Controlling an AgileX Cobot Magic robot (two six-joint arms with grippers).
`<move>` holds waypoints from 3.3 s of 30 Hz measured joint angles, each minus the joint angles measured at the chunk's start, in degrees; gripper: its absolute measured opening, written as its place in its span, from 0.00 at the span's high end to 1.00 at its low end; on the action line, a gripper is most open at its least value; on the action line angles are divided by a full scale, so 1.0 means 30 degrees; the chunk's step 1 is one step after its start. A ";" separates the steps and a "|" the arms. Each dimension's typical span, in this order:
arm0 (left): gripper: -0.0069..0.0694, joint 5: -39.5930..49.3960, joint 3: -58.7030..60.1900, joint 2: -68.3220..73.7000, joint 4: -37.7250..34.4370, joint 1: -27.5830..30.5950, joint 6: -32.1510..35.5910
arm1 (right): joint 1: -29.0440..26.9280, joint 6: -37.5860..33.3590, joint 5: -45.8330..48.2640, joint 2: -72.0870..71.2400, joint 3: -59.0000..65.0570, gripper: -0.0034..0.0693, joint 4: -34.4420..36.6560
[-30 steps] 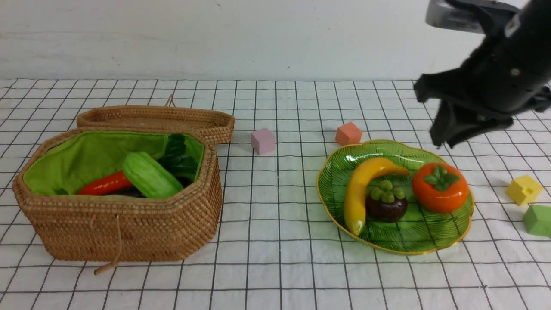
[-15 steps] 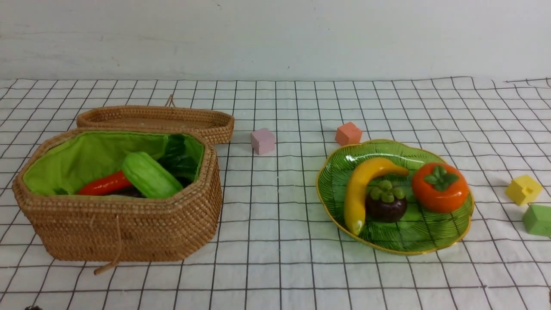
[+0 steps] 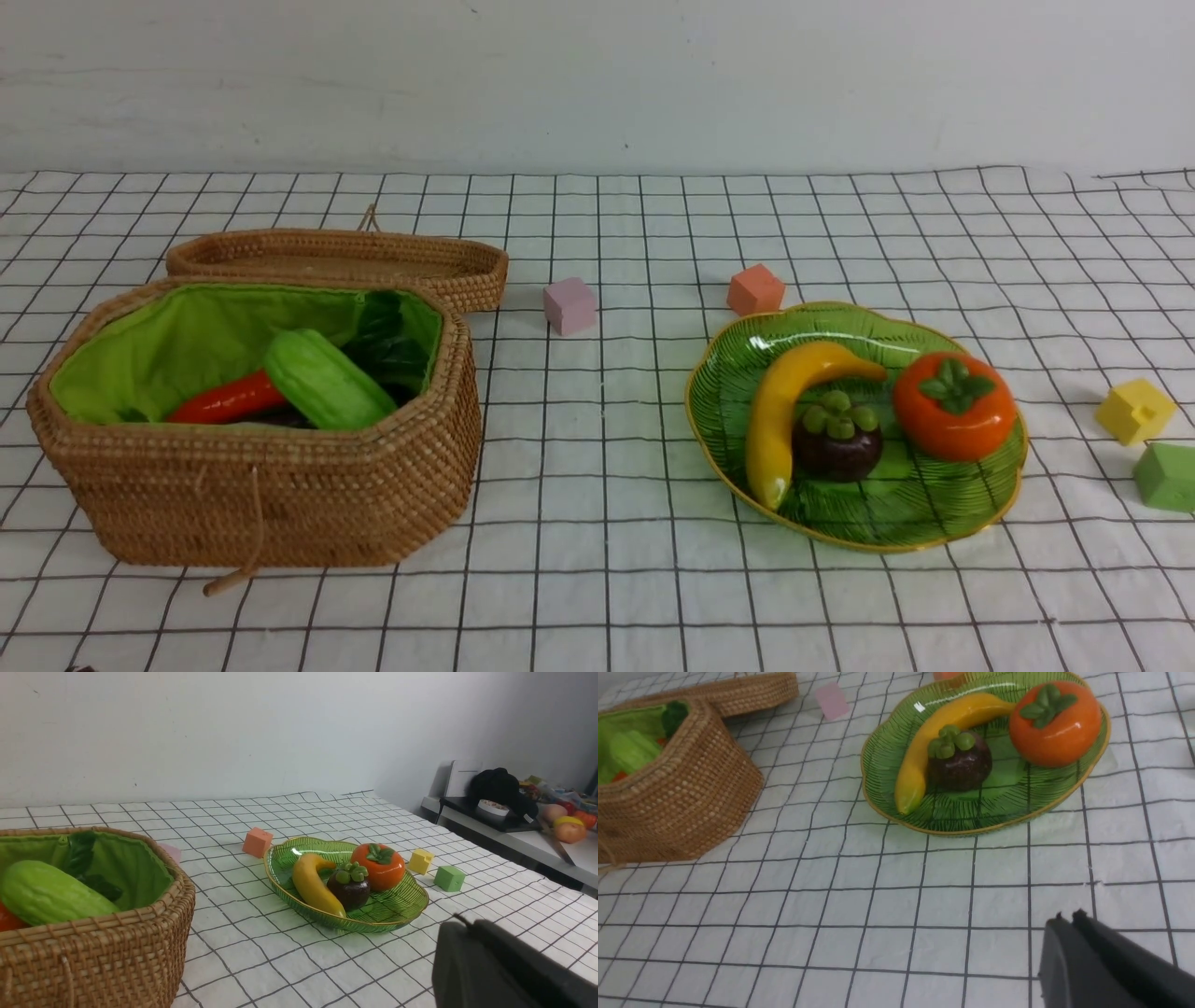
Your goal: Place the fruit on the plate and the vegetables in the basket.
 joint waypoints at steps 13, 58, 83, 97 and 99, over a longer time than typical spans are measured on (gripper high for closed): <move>0.93 -0.0002 0.0000 0.0000 0.0000 0.0000 0.0000 | -0.3220 0.0000 -0.6376 -0.1463 0.5295 0.96 -0.3243; 0.93 -0.2056 0.0660 0.0000 0.3393 0.4601 -0.2144 | -0.6555 -0.2002 -0.7537 -0.4358 0.8723 0.94 -0.2058; 0.93 0.1731 0.4746 0.0000 0.5716 0.9478 -0.7507 | -0.6555 -0.2002 -0.7537 -0.4358 0.8723 0.91 -0.2051; 0.93 0.1731 0.4746 0.0000 0.5716 0.9478 -0.7507 | -0.6555 -0.2002 -0.7515 -0.4358 0.8723 0.89 -0.2051; 0.93 0.1731 0.4746 0.0000 0.5716 0.9478 -0.7507 | -0.6555 -0.2002 -0.7515 -0.4358 0.8723 0.89 -0.2051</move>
